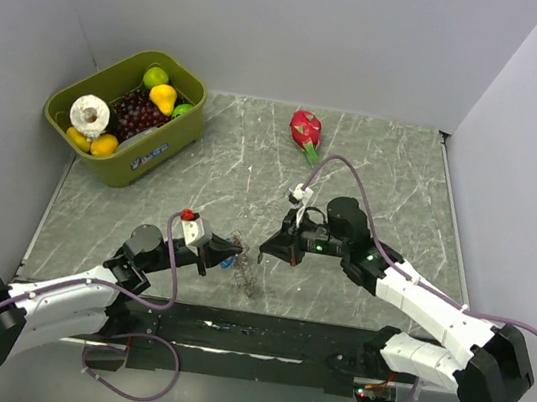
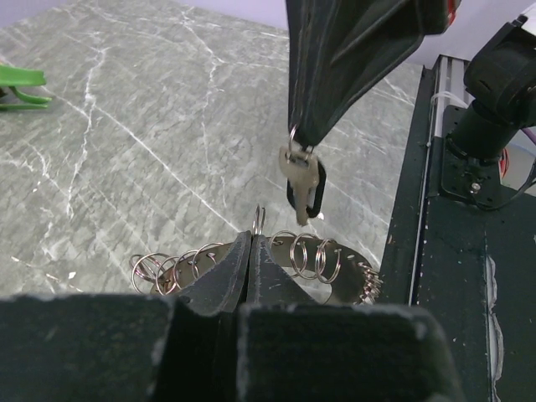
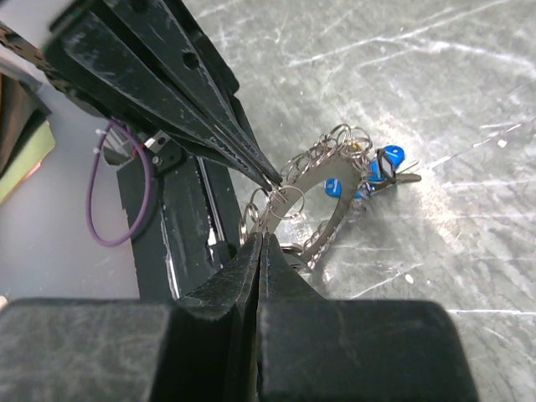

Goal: Put the keys on the keyring

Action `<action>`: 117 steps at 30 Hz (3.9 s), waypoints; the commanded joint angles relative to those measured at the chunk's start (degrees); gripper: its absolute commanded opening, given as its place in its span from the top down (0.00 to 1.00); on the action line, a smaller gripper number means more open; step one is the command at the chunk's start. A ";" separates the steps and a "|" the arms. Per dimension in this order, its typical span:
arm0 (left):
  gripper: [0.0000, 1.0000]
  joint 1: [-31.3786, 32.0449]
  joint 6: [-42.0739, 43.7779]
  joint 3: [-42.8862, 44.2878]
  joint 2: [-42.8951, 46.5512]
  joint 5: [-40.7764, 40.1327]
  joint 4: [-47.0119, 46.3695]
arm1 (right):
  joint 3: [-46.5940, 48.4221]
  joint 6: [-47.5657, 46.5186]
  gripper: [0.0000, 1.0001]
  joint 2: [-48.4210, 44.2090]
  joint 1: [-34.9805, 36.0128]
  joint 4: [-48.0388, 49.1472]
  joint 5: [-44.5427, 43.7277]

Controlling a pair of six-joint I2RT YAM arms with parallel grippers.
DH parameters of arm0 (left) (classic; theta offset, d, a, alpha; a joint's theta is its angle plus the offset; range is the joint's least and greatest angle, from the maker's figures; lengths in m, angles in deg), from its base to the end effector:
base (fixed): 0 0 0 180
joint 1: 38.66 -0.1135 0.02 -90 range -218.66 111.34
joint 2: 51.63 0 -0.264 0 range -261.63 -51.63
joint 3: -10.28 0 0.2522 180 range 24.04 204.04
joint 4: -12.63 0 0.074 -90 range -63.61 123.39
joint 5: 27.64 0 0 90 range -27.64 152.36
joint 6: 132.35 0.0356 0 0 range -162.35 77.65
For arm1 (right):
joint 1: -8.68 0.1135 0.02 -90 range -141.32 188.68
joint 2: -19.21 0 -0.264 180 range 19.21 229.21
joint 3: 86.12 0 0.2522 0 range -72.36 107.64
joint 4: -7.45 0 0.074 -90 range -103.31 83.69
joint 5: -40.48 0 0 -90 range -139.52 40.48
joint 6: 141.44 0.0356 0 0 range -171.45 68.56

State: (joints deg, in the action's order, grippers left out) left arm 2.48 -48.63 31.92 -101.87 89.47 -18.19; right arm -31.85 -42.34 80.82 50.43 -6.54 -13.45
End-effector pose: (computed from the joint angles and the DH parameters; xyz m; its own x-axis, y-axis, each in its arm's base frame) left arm 0.1235 -0.1294 0.1998 -0.0726 -0.0659 -0.9952 0.9262 0.3658 -0.0918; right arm 0.1654 0.1757 0.2761 -0.4178 -0.2015 -0.8859 -0.8926 0.2732 0.3588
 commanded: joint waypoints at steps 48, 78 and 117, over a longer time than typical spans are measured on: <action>0.99 3.77 1.89 2.84 3.48 -0.13 -1.83 | 0.97 -1.55 1.00 1.50 4.91 -0.03 -2.32; 0.99 3.94 0.22 -0.23 6.65 0.31 -1.30 | 0.09 -1.28 1.00 -2.72 4.82 1.55 -1.27; 0.99 4.91 -0.48 -2.78 5.24 1.27 -7.28 | 2.03 -0.14 1.00 5.19 5.18 4.44 -2.50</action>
State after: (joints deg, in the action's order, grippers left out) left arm 6.96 -48.59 29.80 -98.22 89.01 -18.89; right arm -30.97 -43.39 85.84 55.42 -6.10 -13.97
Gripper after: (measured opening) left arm 0.014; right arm 0.007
